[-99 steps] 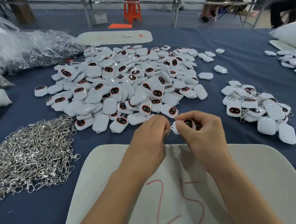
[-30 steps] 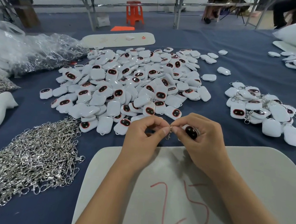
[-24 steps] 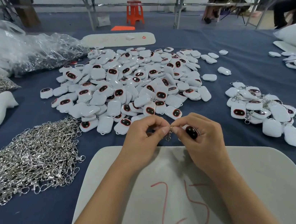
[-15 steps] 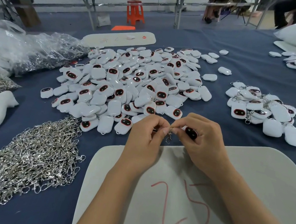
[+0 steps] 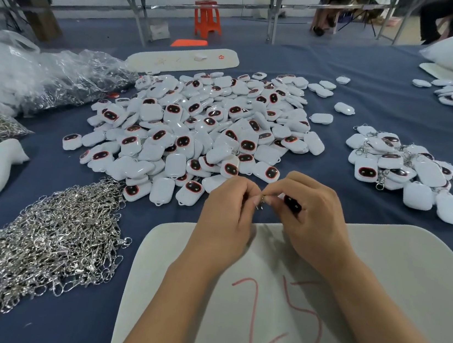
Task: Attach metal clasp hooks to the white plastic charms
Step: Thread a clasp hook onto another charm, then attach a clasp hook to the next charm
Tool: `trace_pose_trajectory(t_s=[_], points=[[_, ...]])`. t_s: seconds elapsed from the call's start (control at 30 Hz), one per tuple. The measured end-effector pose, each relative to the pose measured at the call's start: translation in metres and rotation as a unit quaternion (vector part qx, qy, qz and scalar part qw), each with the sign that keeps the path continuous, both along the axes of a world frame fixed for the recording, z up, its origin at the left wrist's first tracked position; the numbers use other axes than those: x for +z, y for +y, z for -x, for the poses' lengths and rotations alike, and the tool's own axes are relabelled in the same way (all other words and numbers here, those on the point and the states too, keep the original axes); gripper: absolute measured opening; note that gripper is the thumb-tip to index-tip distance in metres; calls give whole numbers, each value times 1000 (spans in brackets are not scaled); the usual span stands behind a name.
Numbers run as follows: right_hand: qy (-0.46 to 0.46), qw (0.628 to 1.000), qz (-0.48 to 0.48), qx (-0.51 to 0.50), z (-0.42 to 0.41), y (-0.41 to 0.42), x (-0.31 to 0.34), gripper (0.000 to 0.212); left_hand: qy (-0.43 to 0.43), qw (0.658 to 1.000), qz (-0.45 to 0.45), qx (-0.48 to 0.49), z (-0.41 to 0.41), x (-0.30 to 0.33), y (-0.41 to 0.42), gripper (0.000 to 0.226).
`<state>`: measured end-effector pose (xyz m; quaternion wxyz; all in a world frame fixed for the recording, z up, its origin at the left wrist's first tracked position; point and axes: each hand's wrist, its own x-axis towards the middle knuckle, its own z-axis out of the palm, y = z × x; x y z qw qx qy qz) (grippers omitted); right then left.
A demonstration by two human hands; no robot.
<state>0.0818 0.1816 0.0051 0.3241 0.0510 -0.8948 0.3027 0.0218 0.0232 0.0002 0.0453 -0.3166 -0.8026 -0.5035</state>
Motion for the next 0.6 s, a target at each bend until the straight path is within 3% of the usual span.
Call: trace_pose_trajectory(t_s=[0.2,0.37,0.6], points=[[-19,998,66,11,0,-2,1,11,-2,1000,-28,0,-4,-3,4,13],[5,999,46,-13,-2,-7,2,10,-3,999,-46,16,-3,0,4,18],[26,999,-1,-33,-2,-6,1,9,63,998,8,-2,0,4,-1,17]])
